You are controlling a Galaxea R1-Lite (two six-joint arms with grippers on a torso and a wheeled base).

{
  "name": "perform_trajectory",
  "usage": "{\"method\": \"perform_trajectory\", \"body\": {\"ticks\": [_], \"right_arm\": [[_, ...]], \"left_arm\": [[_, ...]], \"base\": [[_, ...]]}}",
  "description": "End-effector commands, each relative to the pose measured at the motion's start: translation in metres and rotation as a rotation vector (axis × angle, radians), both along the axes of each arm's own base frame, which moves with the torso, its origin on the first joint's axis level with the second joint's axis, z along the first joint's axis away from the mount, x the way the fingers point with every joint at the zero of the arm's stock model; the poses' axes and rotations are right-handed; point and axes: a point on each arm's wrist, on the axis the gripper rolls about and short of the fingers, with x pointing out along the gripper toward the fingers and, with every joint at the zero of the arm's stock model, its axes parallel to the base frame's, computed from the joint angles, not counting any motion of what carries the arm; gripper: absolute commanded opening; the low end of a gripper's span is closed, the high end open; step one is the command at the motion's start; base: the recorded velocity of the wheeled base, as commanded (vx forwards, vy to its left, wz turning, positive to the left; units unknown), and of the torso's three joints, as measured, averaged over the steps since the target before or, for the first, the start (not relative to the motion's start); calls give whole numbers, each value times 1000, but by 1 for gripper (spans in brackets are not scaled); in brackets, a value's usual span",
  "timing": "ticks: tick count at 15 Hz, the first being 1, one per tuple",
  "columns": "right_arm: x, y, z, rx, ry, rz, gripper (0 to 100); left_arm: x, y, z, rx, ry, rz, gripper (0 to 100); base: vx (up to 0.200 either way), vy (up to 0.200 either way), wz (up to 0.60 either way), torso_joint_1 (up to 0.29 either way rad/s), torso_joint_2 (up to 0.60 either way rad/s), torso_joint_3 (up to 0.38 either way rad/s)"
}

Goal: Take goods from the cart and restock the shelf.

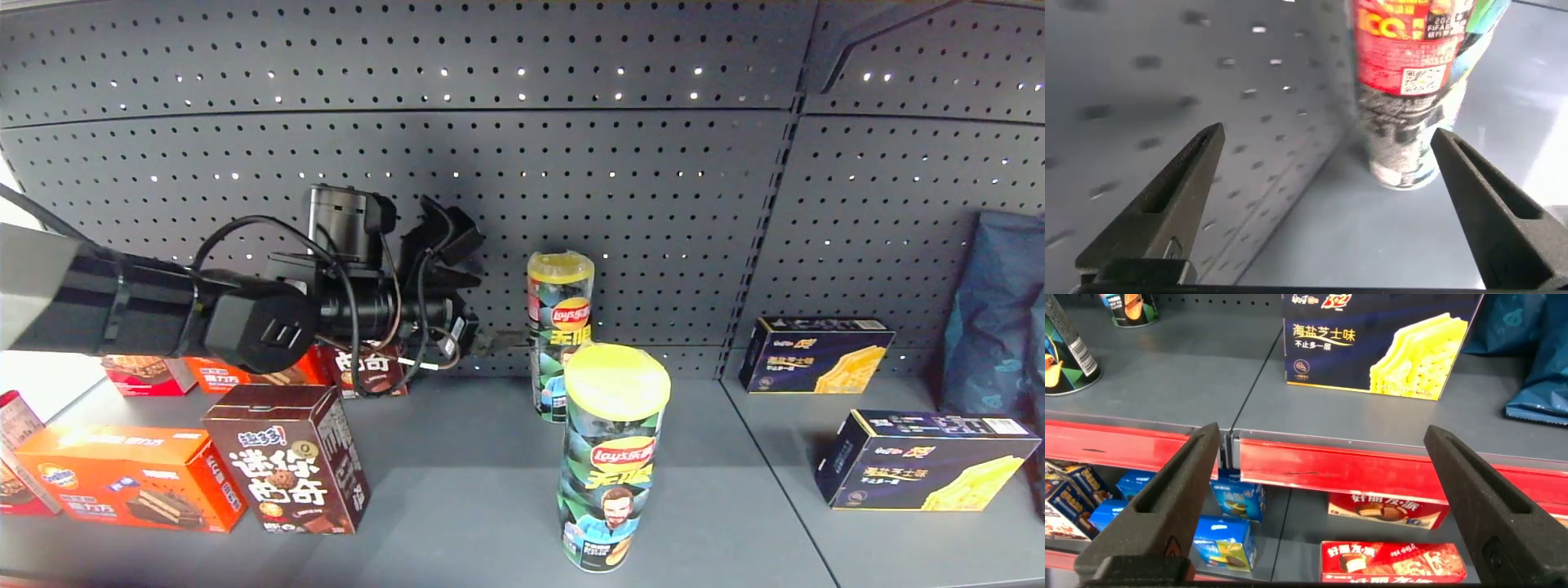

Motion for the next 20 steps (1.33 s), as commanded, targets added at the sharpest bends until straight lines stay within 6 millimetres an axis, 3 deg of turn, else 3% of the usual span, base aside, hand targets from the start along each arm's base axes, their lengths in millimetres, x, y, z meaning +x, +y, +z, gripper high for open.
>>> {"method": "perform_trajectory", "body": {"ticks": [1,3,6,7,9,11,13,14,15,16,20], "right_arm": [[0,0,0,0,0,1,100],[0,0,0,0,0,1,100],[0,0,0,0,0,1,100],[0,0,0,0,0,1,100],[0,0,0,0,2,1,100],[0,0,0,0,0,1,100],[0,0,0,0,2,1,100],[0,0,0,0,2,1,100],[0,0,0,-2,0,1,100],[0,0,0,0,0,1,100],[1,0,1,13,2,-17,100]], "left_arm": [[-18,6,27,-22,-57,31,100],[-45,17,58,-80,-98,62,100],[-92,29,88,-159,-139,63,100],[-121,40,111,-194,-209,103,100],[-161,57,124,-215,-278,142,100],[-202,73,108,-208,-280,147,100],[-231,84,91,-198,-278,177,100],[-250,93,68,-179,-254,216,100],[-254,94,65,-176,-251,222,100],[-280,105,37,-162,-242,263,100],[-315,122,-7,-133,-224,369,100]], "base": [[0,0,0,0,0,0],[0,0,0,0,0,0],[0,0,0,0,0,0],[0,0,0,0,0,0],[0,0,0,0,0,0],[0,0,0,0,0,0],[0,0,0,0,0,0],[0,0,0,0,0,0],[0,0,0,0,0,0],[0,0,0,0,0,0],[0,0,0,0,0,0]]}}
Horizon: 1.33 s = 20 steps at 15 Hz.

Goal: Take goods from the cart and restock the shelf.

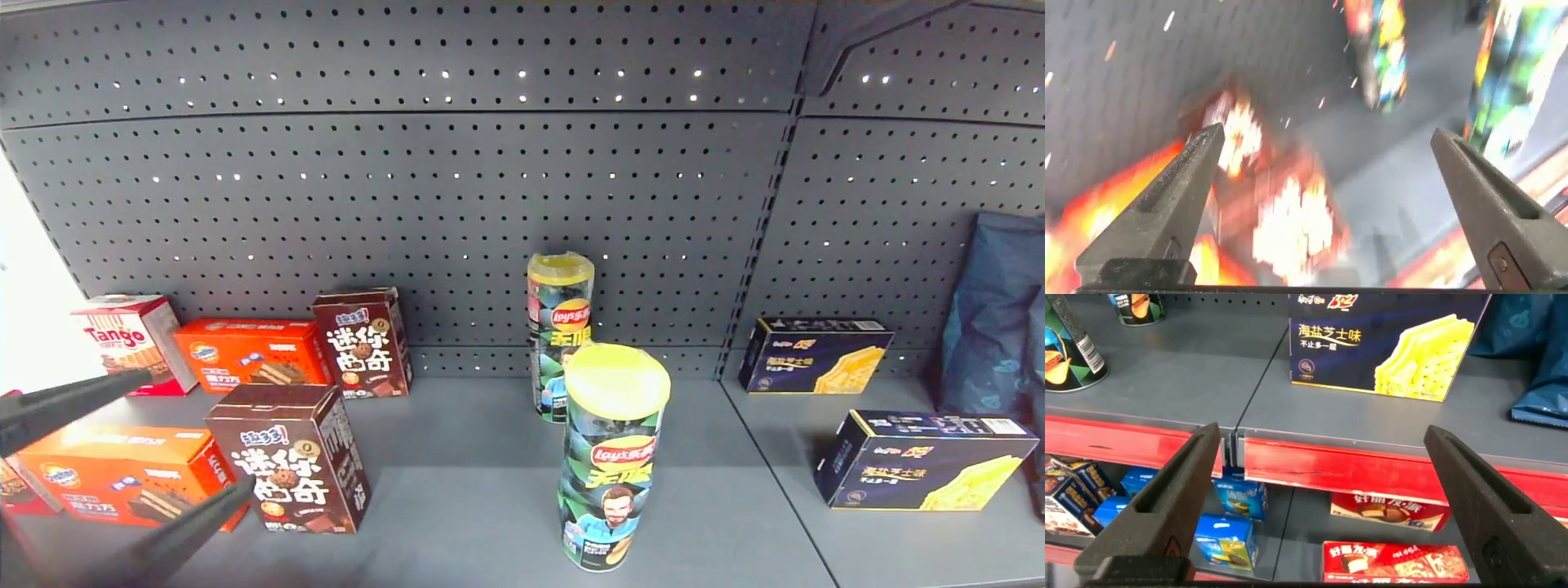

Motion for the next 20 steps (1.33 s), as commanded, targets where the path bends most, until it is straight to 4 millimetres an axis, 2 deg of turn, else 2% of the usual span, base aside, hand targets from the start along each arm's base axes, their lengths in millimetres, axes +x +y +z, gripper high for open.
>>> {"method": "perform_trajectory", "body": {"ticks": [1,2,3,4,5,8,10,11,12,13,14,16,20], "right_arm": [[-2,0,19,47,-60,-44,100],[0,0,92,154,-117,-30,100],[8,1,117,143,-69,21,100],[10,3,130,67,-64,137,100],[23,6,133,-11,-14,196,100],[59,16,144,-63,77,357,100],[88,32,134,-98,184,494,100],[88,32,134,-98,184,494,100],[111,53,127,-113,229,607,100],[116,57,126,-115,233,614,100],[133,69,122,-111,257,612,100],[149,81,116,-89,296,615,100],[166,96,107,-114,366,618,100]], "left_arm": [[-34,15,-28,-5,-21,58,100],[-36,15,-30,-1,-9,57,100],[-36,15,-32,1,2,59,100],[-36,16,-33,3,6,61,100],[-36,16,-38,9,20,61,100],[-40,17,-58,27,66,64,100],[-49,21,-81,39,95,67,100],[-49,21,-81,39,95,67,100],[-58,24,-102,48,115,75,100],[-59,25,-105,48,115,76,100],[-64,27,-115,49,110,101,100],[-75,31,-126,41,145,113,100],[-79,33,-126,29,121,124,100]], "base": [[0,0,0,0,0,0],[0,0,0,0,0,0],[0,0,0,0,0,0],[0,0,0,0,0,0],[0,0,0,0,0,0],[0,0,0,0,0,0],[0,0,0,0,0,0],[0,0,0,0,0,0],[0,0,0,0,0,0],[0,0,0,0,0,0],[0,0,0,0,0,0],[0,0,0,0,0,0],[0,0,0,0,0,0]]}}
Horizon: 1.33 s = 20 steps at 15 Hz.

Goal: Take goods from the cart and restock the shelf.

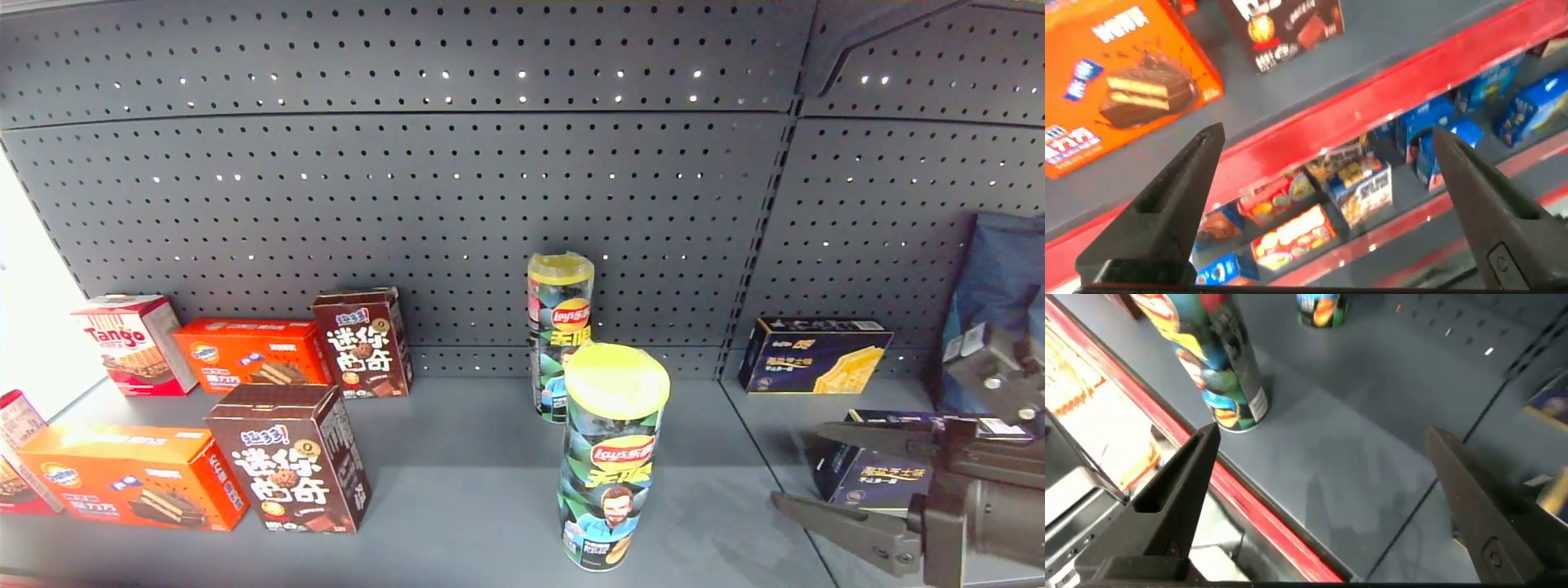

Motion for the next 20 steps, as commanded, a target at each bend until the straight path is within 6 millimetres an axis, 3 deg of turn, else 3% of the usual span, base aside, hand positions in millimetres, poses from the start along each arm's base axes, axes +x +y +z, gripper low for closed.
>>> {"method": "perform_trajectory", "body": {"ticks": [1,10,20], "right_arm": [[15,17,-12,-42,68,41,100],[33,50,-27,-117,131,82,100],[58,68,-34,-143,160,48,100]], "left_arm": [[-2,1,0,-6,-18,1,100],[0,0,0,-2,-3,3,100],[-1,0,0,-13,-1,5,100]], "base": [[0,0,0,0,0,0],[0,0,0,0,0,0],[0,0,0,0,0,0]]}}
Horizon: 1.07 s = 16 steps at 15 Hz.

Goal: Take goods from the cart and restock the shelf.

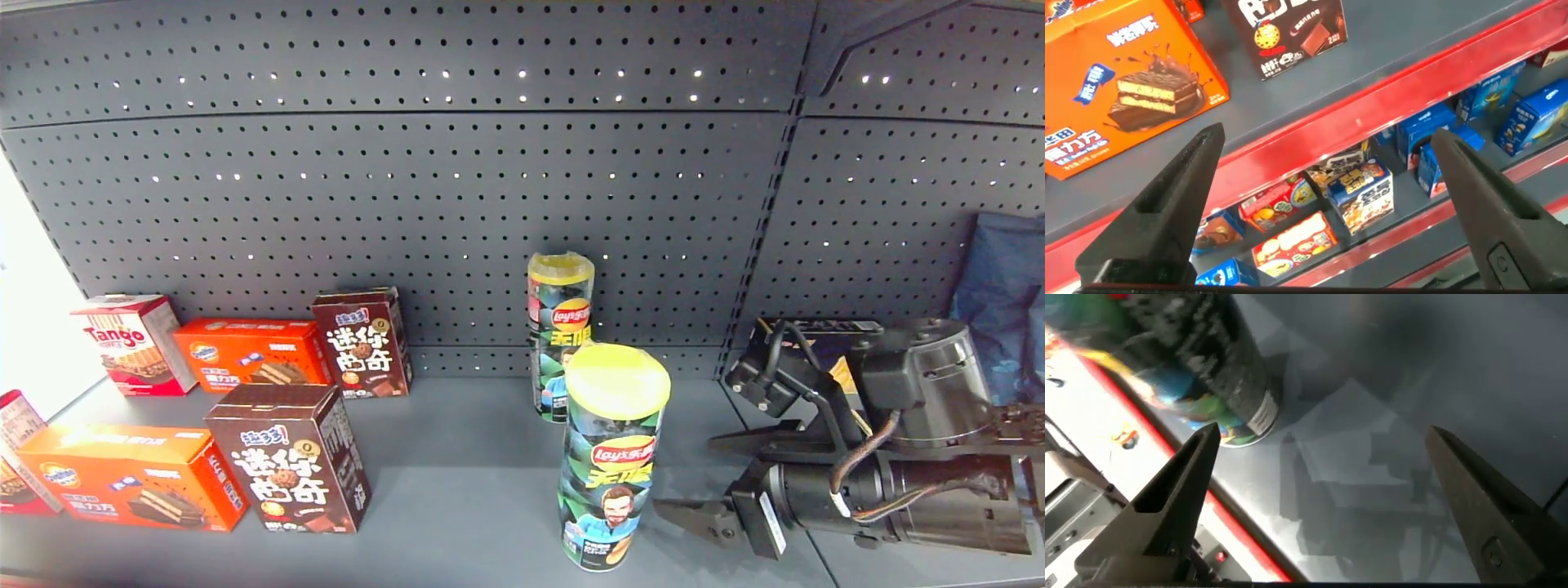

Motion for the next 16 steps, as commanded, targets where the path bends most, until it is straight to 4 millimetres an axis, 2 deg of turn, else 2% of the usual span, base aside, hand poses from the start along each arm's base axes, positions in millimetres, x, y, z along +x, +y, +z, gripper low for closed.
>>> {"method": "perform_trajectory", "body": {"ticks": [1,10,16], "right_arm": [[4,3,-5,-14,15,0,100],[11,13,-11,-25,28,15,100],[11,10,-11,-22,24,4,100]], "left_arm": [[0,0,0,-2,6,1,100],[0,0,0,-4,5,2,100],[0,0,0,-4,5,2,100]], "base": [[0,0,0,0,0,0],[0,0,0,0,0,0],[0,0,0,0,0,0]]}}
